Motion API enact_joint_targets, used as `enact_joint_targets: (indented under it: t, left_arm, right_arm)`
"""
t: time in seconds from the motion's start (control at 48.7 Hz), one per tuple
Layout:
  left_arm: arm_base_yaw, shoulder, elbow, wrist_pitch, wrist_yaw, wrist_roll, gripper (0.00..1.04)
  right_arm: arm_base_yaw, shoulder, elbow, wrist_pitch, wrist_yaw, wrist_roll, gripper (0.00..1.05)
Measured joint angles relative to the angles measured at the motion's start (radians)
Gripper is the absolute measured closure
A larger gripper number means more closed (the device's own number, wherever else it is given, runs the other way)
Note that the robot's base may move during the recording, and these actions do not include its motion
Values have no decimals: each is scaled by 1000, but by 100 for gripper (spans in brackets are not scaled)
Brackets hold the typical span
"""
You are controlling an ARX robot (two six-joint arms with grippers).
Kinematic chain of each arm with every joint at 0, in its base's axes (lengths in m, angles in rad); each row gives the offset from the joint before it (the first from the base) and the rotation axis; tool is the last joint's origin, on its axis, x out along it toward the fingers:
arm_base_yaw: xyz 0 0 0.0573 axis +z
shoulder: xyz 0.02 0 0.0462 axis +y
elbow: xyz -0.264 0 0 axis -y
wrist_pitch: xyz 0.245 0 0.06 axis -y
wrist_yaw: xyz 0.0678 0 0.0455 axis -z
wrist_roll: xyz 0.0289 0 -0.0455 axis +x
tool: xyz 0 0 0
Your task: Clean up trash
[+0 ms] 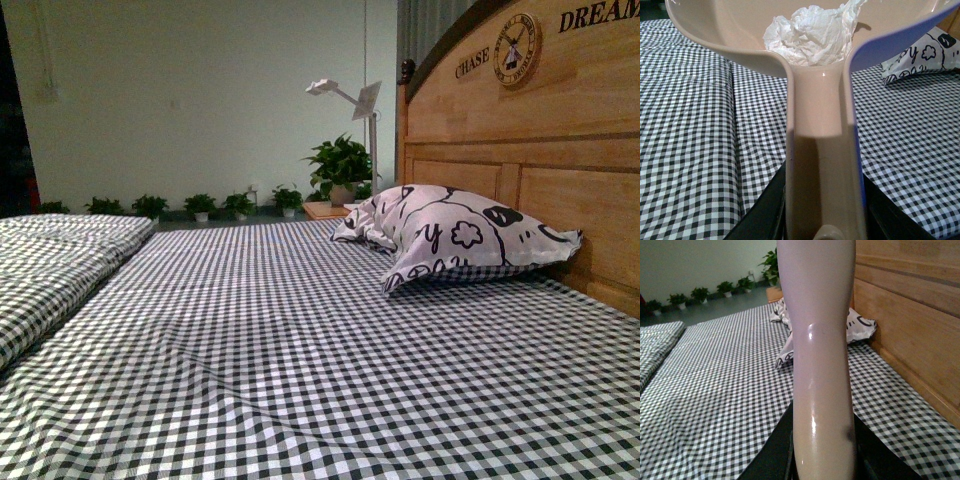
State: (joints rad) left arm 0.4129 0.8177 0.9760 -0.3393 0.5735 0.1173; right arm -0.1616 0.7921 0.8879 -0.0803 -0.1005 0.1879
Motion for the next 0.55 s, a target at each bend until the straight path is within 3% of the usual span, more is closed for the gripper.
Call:
enact_joint_targets:
  t: [0.555]
  left_arm:
    - [0,0,0,0,0,0,78]
  right_arm:
    - [0,0,0,0,0,0,85]
